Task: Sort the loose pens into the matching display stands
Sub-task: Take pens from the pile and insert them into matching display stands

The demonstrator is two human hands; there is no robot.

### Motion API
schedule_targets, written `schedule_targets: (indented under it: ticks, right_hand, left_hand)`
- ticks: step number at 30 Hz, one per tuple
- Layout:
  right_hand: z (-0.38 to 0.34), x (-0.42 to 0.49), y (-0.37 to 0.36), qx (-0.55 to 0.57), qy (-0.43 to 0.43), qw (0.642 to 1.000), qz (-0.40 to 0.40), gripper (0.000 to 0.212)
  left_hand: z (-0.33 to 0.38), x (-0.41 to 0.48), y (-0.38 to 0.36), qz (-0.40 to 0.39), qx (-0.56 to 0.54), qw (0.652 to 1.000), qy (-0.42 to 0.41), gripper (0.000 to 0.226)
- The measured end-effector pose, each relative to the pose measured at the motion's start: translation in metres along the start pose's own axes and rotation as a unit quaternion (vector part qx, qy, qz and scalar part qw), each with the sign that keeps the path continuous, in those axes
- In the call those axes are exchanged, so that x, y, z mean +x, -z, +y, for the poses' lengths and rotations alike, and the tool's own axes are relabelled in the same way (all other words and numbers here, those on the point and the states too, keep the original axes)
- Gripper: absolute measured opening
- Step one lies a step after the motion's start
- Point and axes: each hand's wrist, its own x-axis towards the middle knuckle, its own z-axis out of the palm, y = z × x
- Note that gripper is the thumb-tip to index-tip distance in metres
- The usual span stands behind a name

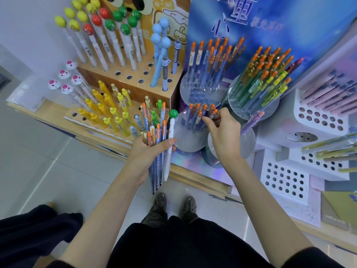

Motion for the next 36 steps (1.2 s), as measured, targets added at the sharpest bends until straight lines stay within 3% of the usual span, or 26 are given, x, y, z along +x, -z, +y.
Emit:
schedule_targets:
  ticks: [6, 12, 18, 22, 24, 26, 29, 33, 36]
  right_hand:
    - [0.001, -0.010, -0.003, 0.024, 0.016, 0.999, -0.029, 0.023]
    - [-0.002, -0.012, -0.005, 0.008, 0.075, 0.997, 0.020, 0.009]
    - [0.001, 0.000, -0.005, -0.031, 0.023, 0.999, -0.008, 0.015]
    - [-0.012, -0.019, 0.004, 0.023, -0.001, 1.000, 0.013, 0.030]
    - [-0.032, -0.029, 0.010, 0.111, -0.016, 0.994, 0.020, 0.020]
    - [-0.054, -0.029, 0.013, 0.233, -0.067, 0.967, -0.074, 0.005]
    - [-0.076, -0.021, 0.012, 0.323, -0.132, 0.908, -0.234, 0.009]
    - [-0.089, -0.009, 0.006, 0.293, -0.092, 0.920, -0.243, 0.010]
    - [-0.099, -0.001, 0.005, 0.315, -0.081, 0.915, -0.240, 0.004]
  left_hand:
    - [0.000, 0.001, 0.002, -0.001, 0.000, 1.000, 0.002, 0.020]
    - [0.001, 0.003, 0.003, -0.003, 0.002, 1.000, -0.002, 0.022]
    - [0.001, 0.003, 0.003, -0.007, 0.004, 1.000, -0.008, 0.022]
    - [0.000, 0.003, 0.005, 0.000, 0.006, 1.000, -0.013, 0.031]
    - [0.001, 0.003, 0.007, -0.002, 0.003, 1.000, -0.016, 0.035]
    - [0.005, 0.001, 0.006, -0.014, 0.005, 1.000, -0.023, 0.035]
    - [0.012, -0.001, 0.005, -0.023, 0.008, 0.999, -0.041, 0.020]
    - [0.021, -0.001, 0.008, -0.001, 0.023, 0.998, -0.060, 0.018]
    - [0.032, -0.001, 0.013, 0.027, -0.003, 0.998, -0.064, 0.037]
